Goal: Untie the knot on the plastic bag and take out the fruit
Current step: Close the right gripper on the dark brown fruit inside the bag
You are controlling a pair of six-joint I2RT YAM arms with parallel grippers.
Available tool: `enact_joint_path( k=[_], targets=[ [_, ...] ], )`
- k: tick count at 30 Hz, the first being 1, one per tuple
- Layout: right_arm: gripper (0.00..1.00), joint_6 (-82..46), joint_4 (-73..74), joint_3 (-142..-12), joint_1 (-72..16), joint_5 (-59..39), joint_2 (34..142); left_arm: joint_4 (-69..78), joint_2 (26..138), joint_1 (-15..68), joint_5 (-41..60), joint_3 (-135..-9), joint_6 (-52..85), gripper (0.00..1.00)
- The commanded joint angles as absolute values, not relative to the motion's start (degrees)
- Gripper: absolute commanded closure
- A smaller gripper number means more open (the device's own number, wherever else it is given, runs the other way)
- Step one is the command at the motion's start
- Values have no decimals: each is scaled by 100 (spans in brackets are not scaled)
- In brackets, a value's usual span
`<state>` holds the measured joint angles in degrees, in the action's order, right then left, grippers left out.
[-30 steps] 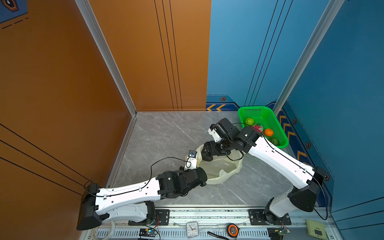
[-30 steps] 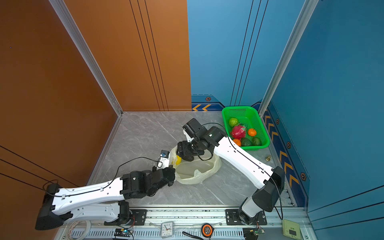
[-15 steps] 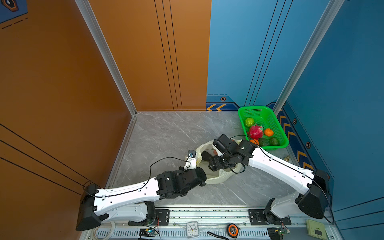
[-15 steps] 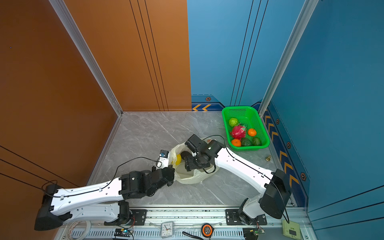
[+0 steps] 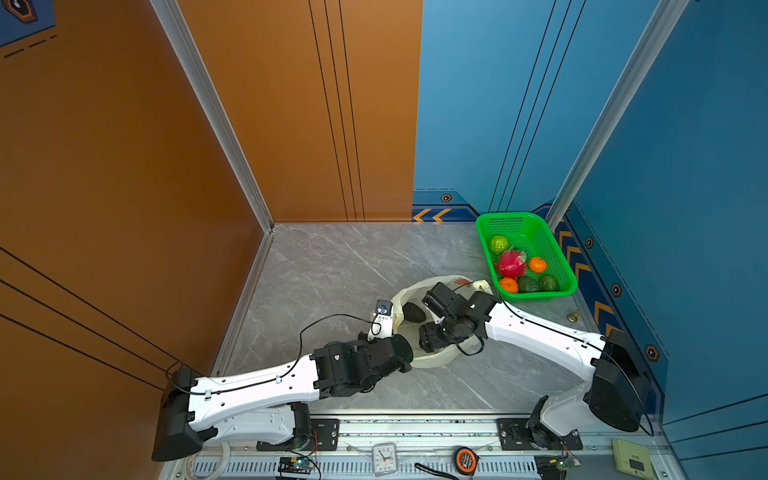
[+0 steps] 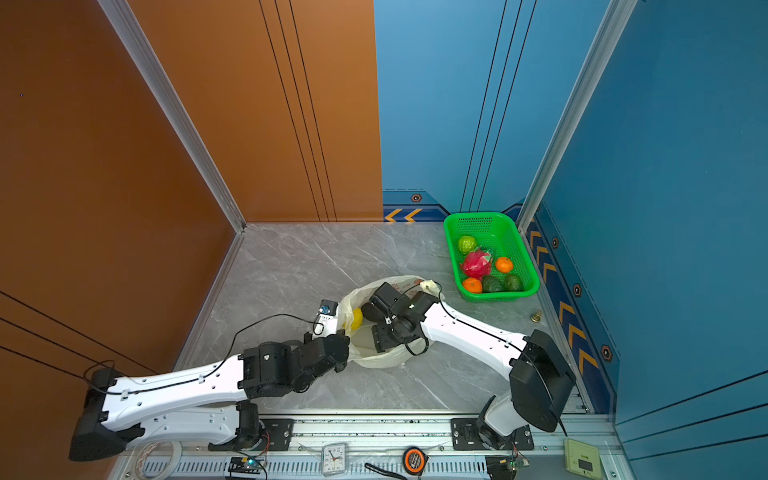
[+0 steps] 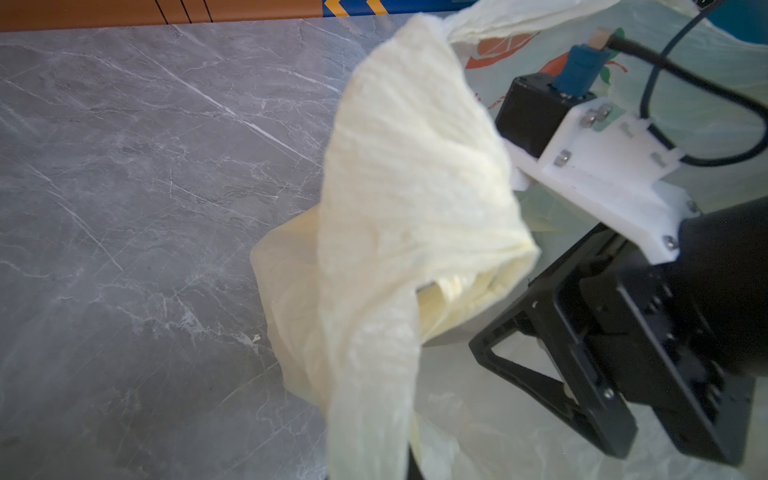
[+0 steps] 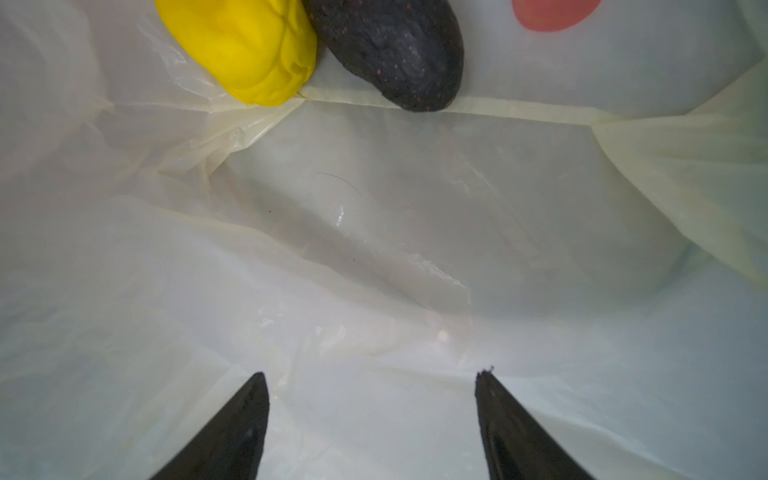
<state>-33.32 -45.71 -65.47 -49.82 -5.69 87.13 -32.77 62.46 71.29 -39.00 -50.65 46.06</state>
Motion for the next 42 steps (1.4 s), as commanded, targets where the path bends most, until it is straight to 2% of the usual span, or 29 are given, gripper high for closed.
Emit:
enact_joint_path(
  k=[1,14,22,34,42],
  targets=[
    [24,-3463,-4289,-6462,-4979,-409,8872,-3263,6284,7086,-3904,-5082,4592,100],
    [20,-4856,-2894,-6183,-4658,-180,9053,-3266,6203,7176,-3563,-4846,4715,100],
    [8,-5539,-1986,-6110,-4582,228,9280,-3247,6439,7295,-3467,-4869,4874,100],
    [3,-5111,-1609,-6560,-4736,996,10048,-3220,6548,7273,-3386,-4928,4833,100],
    [0,-5320,-883,-6486,-4757,1223,10324,-3124,6596,7227,-3161,-4884,4785,100]
  ],
)
